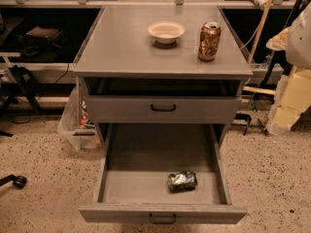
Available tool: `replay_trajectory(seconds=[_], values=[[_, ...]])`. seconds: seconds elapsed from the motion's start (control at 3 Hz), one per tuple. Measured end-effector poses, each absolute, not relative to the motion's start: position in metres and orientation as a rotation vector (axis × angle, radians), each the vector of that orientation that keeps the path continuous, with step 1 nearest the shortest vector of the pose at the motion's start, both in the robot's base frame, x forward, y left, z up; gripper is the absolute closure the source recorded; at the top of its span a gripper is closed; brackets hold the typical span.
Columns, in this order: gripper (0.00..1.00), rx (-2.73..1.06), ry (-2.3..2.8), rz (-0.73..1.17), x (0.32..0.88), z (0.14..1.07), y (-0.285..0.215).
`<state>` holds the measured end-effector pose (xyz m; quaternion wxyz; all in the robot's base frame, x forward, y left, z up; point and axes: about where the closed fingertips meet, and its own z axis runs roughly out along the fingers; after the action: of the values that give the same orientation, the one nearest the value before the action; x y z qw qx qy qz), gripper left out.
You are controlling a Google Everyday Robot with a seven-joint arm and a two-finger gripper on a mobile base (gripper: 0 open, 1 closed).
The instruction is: Pick green can from middle drawer and place on counter
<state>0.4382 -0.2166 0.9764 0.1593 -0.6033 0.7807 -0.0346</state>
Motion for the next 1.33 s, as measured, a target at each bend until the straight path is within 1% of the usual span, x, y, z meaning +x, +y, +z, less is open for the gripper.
replay_trajectory(seconds=[0.67,1.0,1.33], values=[[0.0,-1.695,2.237,-0.092,0.44,0.962,-0.212],[0.0,-1.671,2.25,-0.148,0.45,0.923,-0.189],[0.0,-1.687,2.294,-0.144,0.475,0.844,-0.149]])
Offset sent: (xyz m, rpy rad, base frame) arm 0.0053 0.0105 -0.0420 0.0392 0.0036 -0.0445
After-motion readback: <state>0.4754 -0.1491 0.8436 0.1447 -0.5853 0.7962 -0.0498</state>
